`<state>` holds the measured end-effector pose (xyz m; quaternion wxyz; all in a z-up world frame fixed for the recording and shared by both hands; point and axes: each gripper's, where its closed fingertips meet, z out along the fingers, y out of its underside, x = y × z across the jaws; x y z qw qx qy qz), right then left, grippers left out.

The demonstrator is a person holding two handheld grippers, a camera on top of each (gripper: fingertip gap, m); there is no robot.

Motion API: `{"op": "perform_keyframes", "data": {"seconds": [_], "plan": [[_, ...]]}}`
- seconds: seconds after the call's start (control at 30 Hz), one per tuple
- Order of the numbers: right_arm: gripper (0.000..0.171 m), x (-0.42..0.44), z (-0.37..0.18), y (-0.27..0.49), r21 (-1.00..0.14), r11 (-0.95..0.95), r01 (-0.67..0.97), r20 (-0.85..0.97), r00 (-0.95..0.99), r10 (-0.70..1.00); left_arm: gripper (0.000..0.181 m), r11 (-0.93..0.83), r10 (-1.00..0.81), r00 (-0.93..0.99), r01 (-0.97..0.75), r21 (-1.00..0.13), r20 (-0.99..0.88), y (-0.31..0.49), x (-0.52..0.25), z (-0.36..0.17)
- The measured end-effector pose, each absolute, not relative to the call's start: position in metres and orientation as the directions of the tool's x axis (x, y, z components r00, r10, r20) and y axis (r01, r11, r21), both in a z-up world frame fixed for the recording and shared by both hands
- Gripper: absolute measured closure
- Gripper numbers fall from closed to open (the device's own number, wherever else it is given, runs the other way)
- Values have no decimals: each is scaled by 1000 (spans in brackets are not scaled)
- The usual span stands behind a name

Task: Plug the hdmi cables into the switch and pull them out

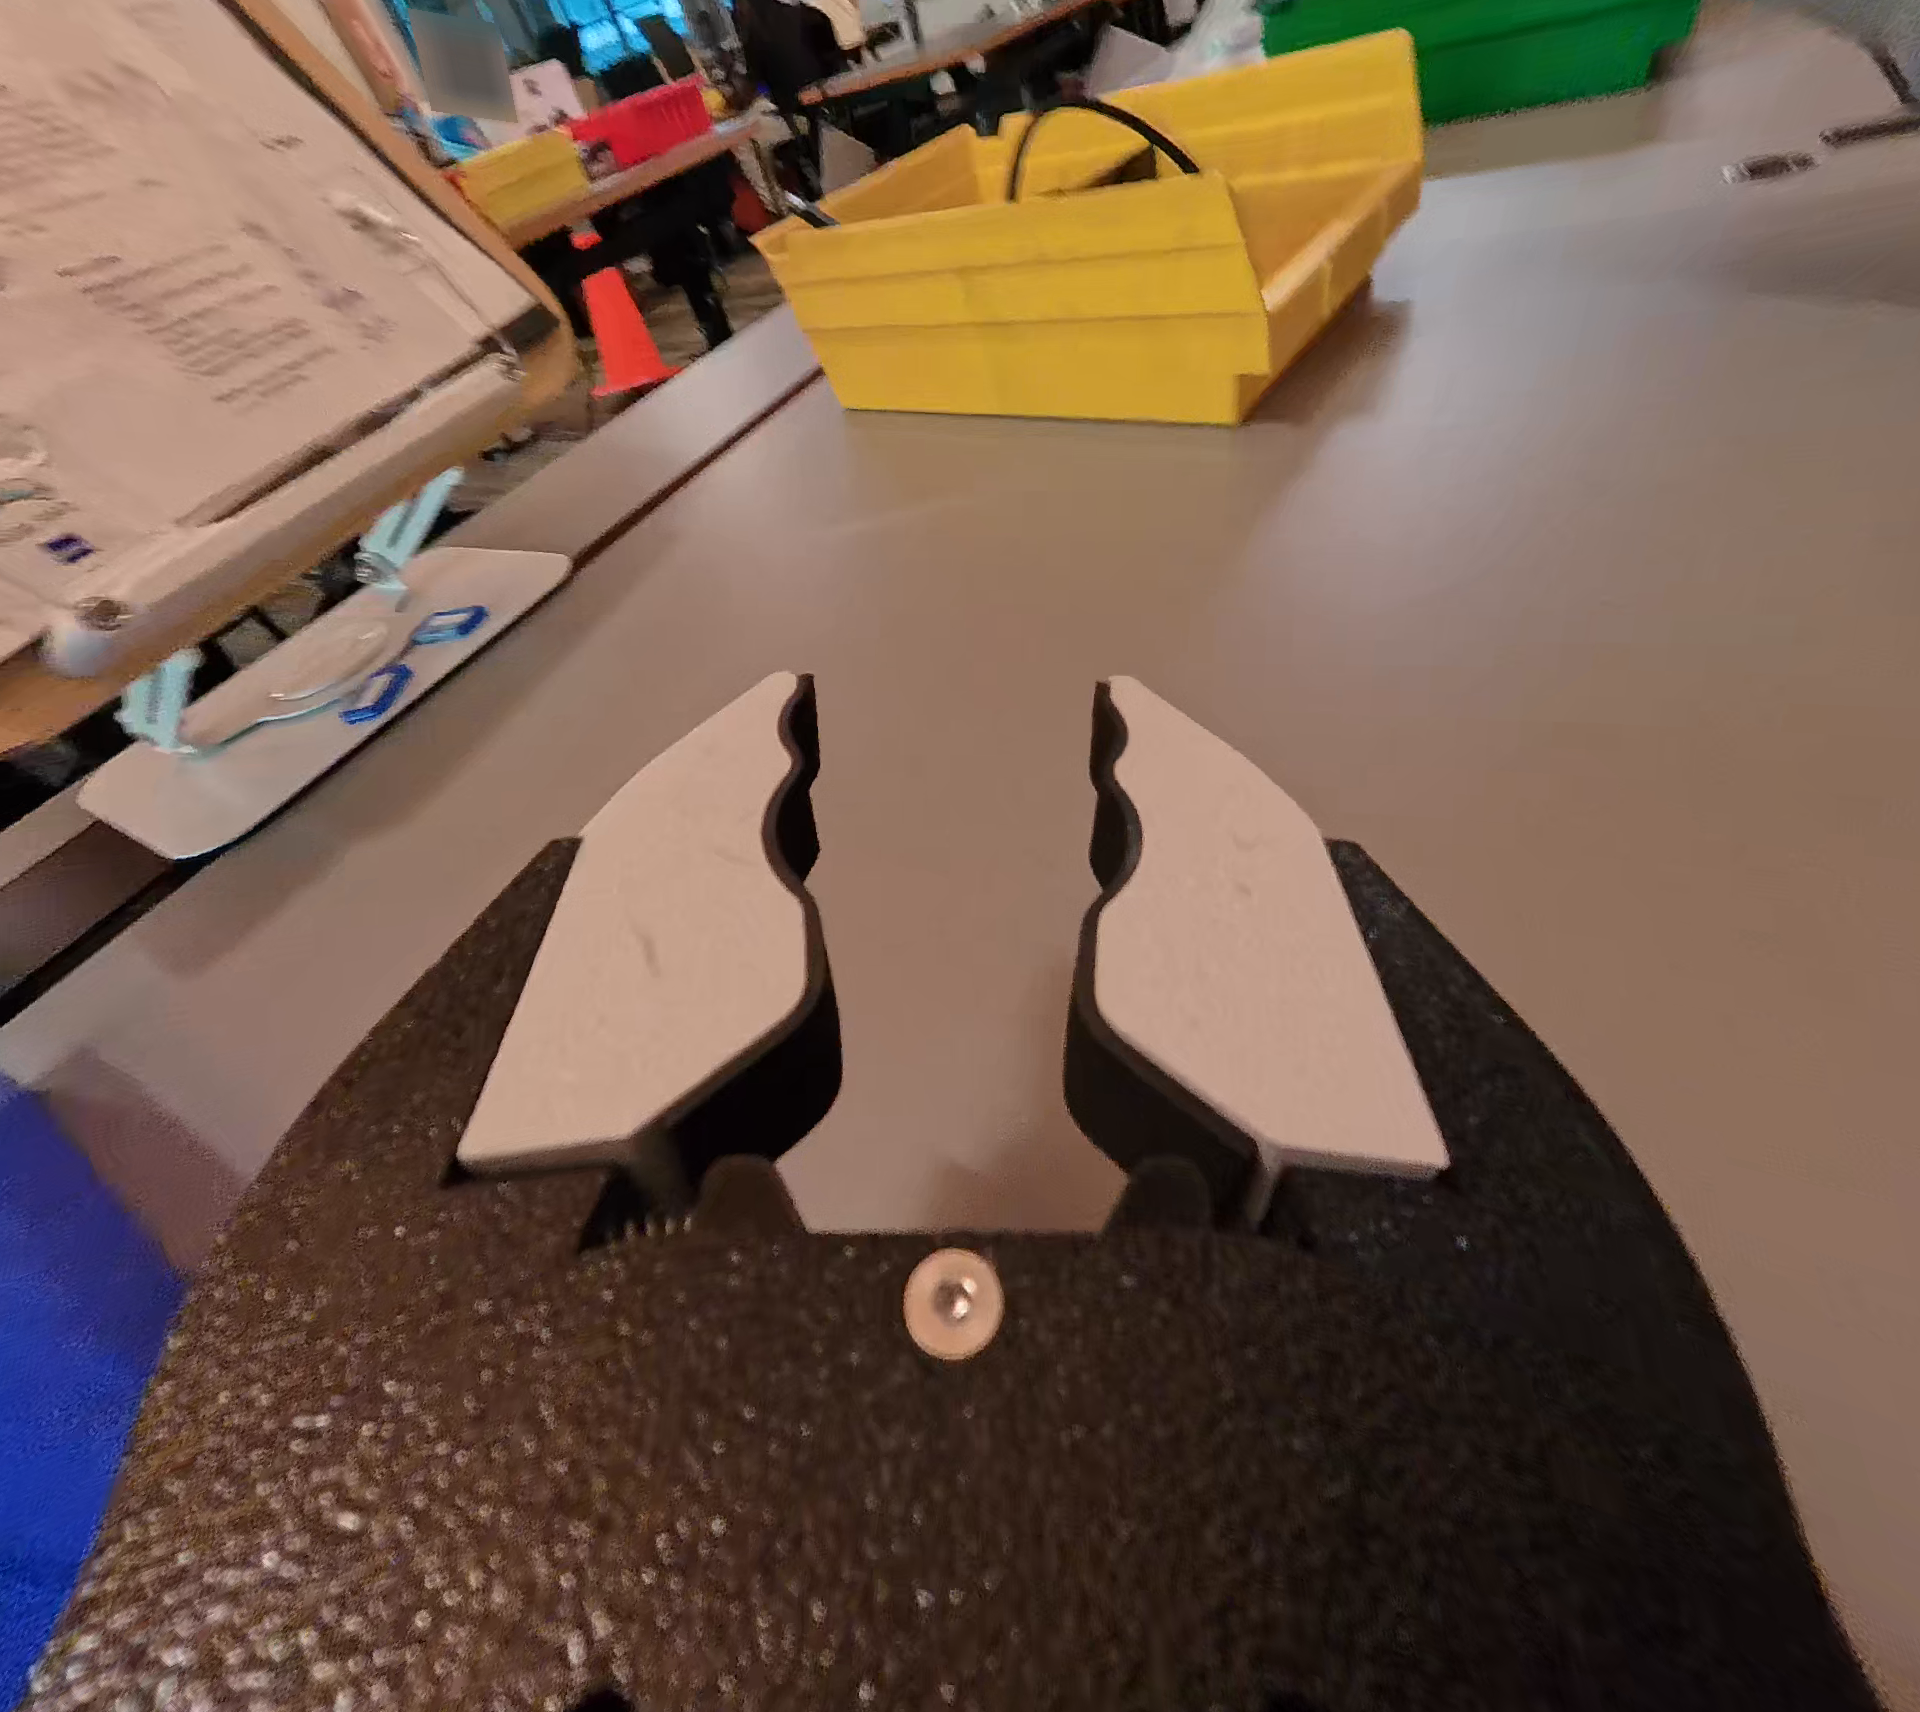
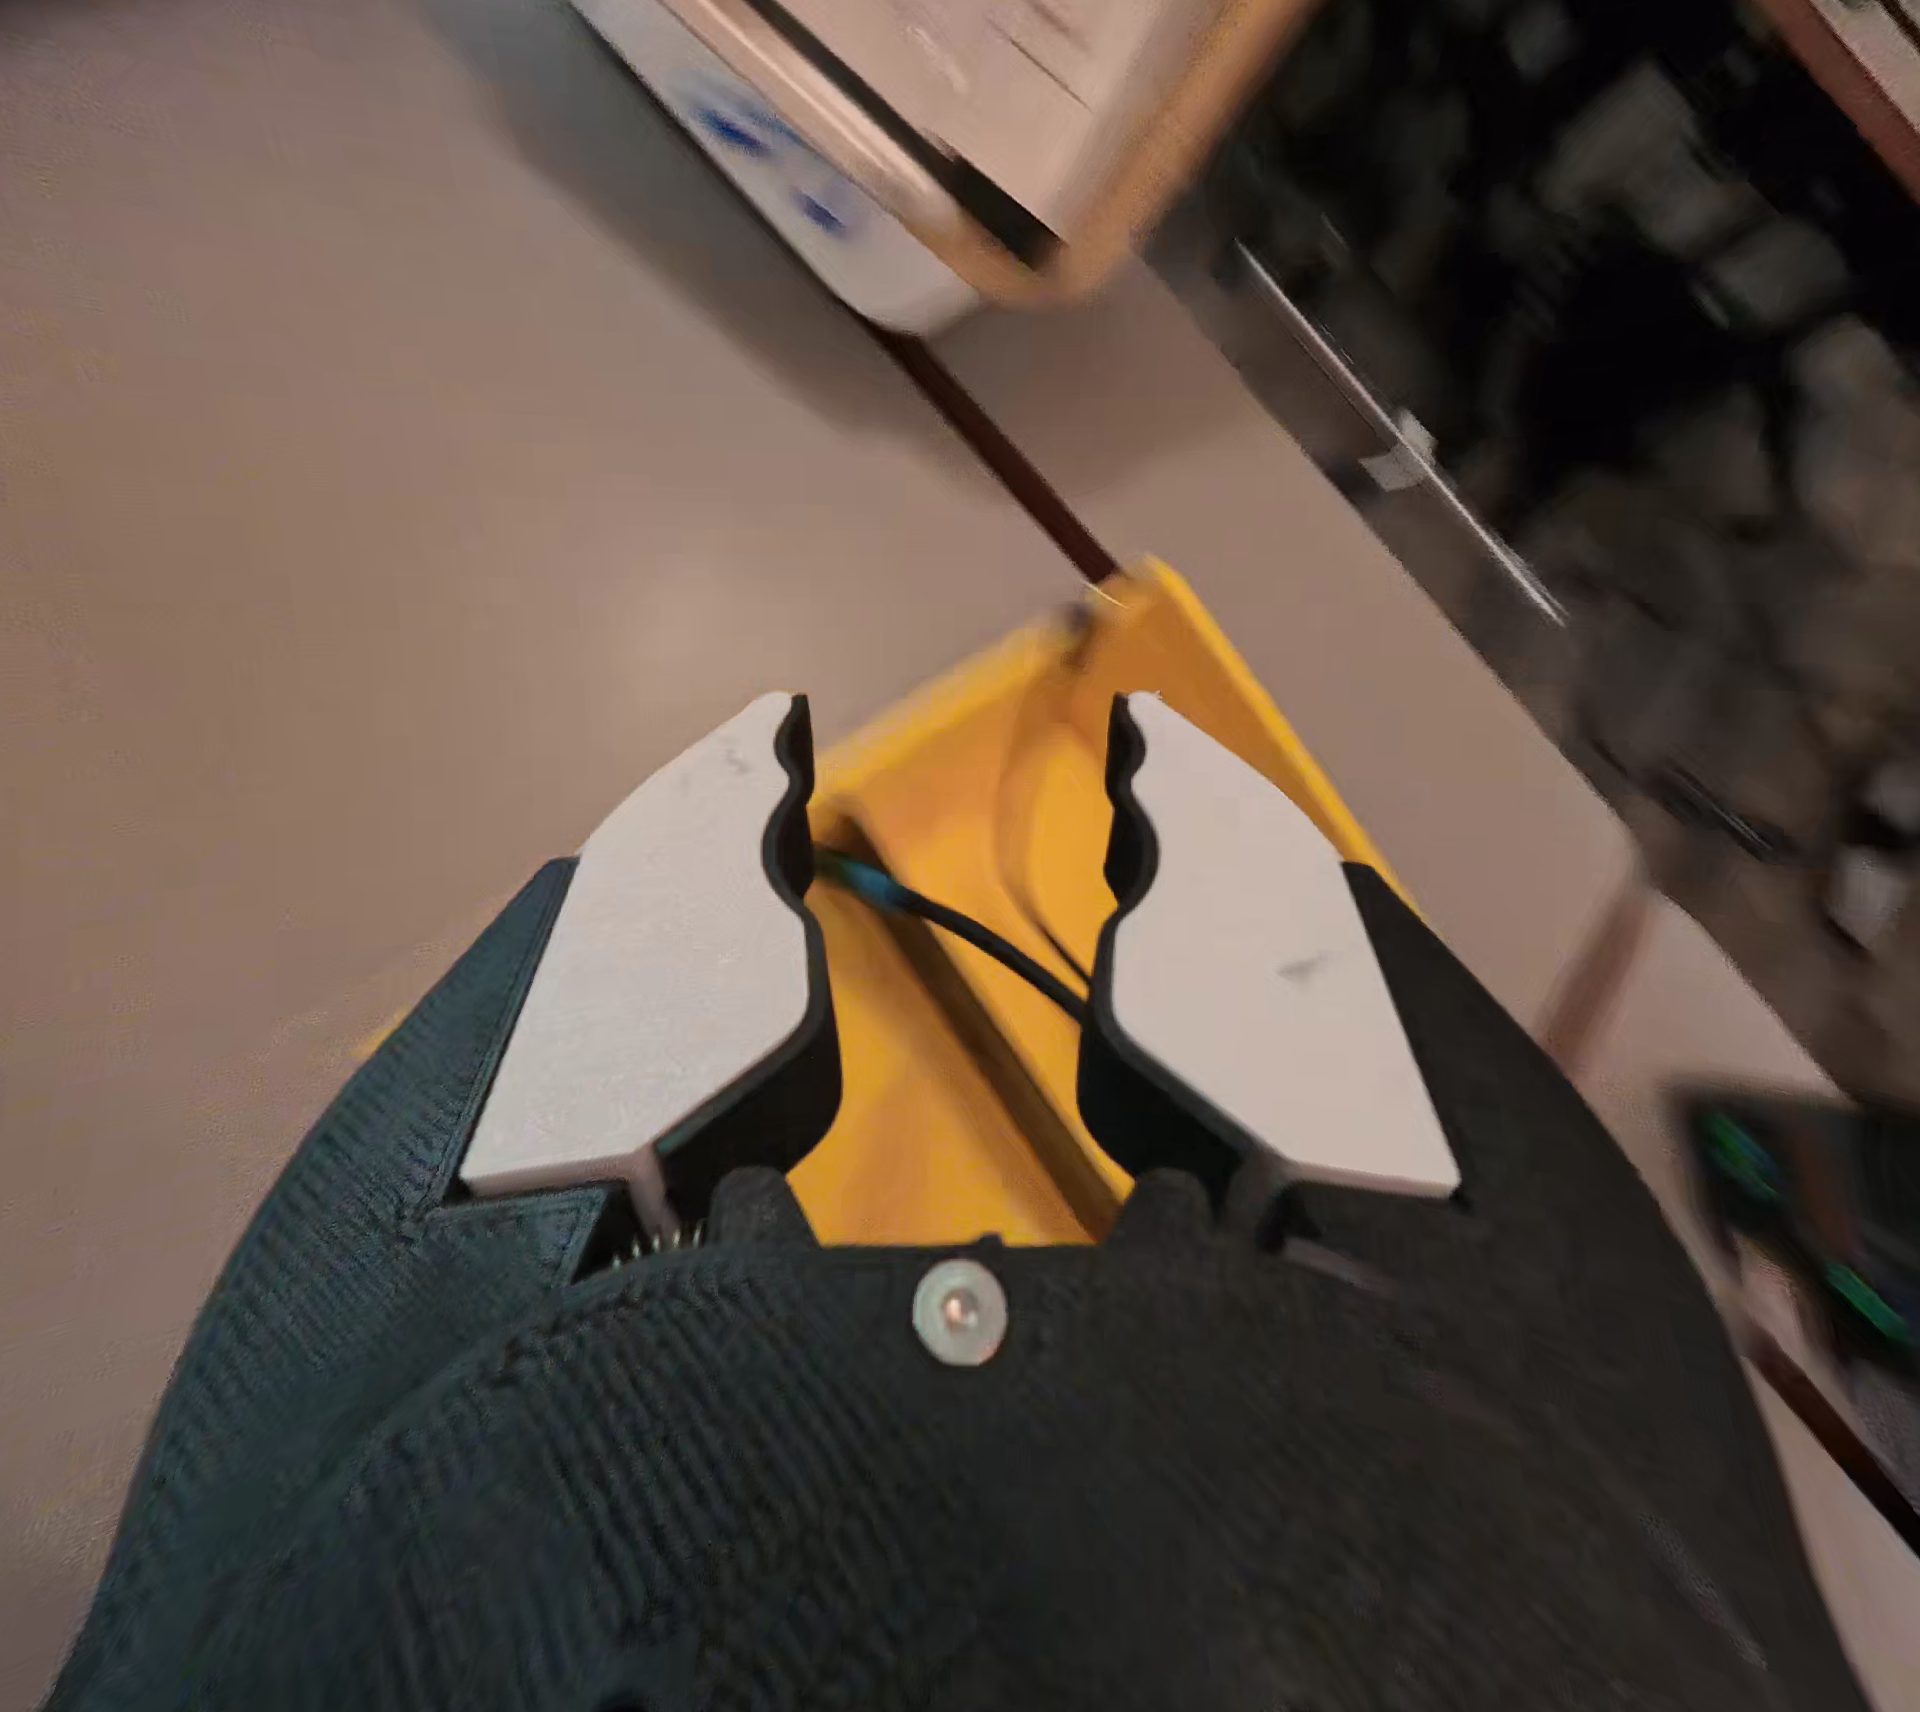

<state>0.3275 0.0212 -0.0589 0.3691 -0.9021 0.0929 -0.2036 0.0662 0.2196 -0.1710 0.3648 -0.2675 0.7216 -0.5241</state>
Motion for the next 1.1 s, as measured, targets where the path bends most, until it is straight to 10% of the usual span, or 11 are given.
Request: {"op": "perform_keyframes", "data": {"seconds": [0.03,0.37,0.57,0.9,1.1], "plan": [[117,295,-60,45,-764,-645,20,241,936,-256,131,283,-790,-566,7,-959,-237,225,67,-164],[115,132,-154,133,-913,-408,24,18,1000,18,125,-286,-883,434,-194,-939,179,457,10,-144],[110,127,-162,132,-903,-428,27,14,999,33,119,-599,-767,484,-303,-741,421,493,15,-189],[107,131,-171,127,-893,-449,10,-4,999,32,113,-482,-842,530,-658,-579,99,509,32,-215],[107,128,-172,127,-893,-450,10,-12,999,45,138,-421,-879,477,-762,-492,13,516,34,-223]]}}
